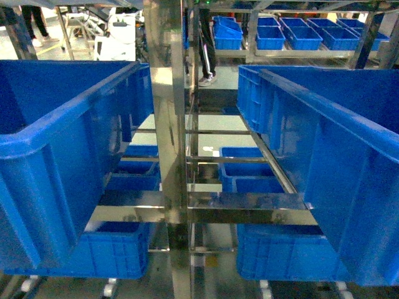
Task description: Sort and place red and yellow blocks in left bins
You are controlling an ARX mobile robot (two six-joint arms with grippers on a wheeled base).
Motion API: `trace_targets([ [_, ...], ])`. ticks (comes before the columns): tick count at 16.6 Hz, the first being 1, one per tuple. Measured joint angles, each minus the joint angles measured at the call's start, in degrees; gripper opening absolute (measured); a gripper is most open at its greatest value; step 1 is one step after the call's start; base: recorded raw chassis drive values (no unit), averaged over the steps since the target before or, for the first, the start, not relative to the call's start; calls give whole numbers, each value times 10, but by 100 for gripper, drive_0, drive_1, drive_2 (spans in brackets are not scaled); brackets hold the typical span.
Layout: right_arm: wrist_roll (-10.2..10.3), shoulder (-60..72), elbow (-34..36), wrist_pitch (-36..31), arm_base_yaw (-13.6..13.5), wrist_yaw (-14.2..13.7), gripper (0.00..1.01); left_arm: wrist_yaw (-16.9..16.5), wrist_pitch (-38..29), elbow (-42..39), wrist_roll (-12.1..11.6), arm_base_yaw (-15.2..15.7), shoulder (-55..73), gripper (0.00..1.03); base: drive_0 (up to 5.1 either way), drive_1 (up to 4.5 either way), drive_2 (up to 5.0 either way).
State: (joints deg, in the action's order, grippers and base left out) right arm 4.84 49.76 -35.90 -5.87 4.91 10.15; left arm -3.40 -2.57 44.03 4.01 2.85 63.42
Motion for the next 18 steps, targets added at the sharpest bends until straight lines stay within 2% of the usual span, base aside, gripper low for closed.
trace_targets([
  [1,0,0,0,0,0,0,29,0,-1,0,0,0,-1,28,-14,398,-426],
  [12,2,3,0,2,1,2,29,0,0,0,0,0,5,28,0,0,0],
  [13,10,18,-5,3,5,14,29,0,0,0,0,0,5,28,0,0,0],
  [14,41,127,-62,-15,13,19,29,0,0,0,0,0,3,28,0,0,0],
  [15,23,195,-105,11,16,27,29,0,0,0,0,0,3,28,0,0,0],
  [17,11,263,-139,9,23,48,29,0,0,0,0,0,3,28,0,0,0],
  [18,3,300,-145,-2,23,47,29,0,0,0,0,0,3,28,0,0,0],
])
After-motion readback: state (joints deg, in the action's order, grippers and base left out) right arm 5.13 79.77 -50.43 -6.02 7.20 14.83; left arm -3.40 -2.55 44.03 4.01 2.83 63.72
